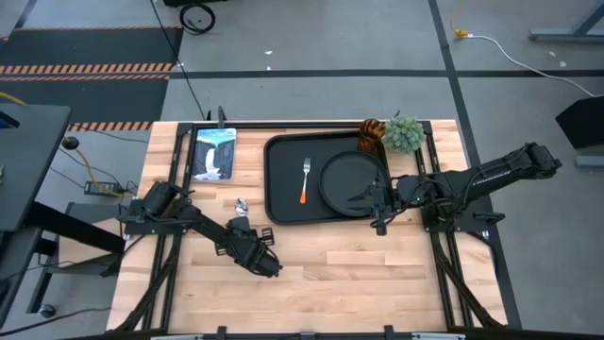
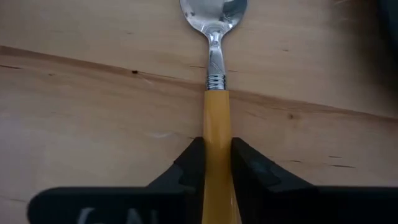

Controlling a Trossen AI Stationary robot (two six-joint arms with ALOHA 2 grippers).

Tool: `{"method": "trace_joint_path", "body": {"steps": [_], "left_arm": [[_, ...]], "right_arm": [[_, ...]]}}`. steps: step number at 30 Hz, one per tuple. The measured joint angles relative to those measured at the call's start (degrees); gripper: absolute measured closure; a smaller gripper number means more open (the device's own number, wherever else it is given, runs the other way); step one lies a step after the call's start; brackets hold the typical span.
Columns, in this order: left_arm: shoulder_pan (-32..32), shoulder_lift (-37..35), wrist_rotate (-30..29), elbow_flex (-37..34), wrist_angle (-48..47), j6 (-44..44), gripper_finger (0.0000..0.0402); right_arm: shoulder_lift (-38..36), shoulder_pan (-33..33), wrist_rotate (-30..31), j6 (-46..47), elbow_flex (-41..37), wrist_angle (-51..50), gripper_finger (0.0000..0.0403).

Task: Pick and place plate/cup/fork/spoon on tray
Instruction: Put the yellow spoon on the black serving tray to the left of the orange fork

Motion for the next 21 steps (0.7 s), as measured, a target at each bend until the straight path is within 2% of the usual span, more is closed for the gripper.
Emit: {"method": "trace_joint_path", "body": {"steps": [8,18,21], "left_arm": [[0.46,-1.0,-1.35,-0.15,-0.45,0.15,0.0337],[5.93,-1.73,-11.52,8.53,-14.52,4.84,0.0332],[9.0,-1.81,-15.57,11.17,-15.49,8.48,0.033]], "right_arm": [[0.0,0.0,0.0,-0.81,0.0,0.17,0.0298],[0.02,-0.01,0.0,-0.88,0.0,0.61,0.0298],[0.02,0.0,0.0,-0.88,0.0,0.76,0.0298]]}}
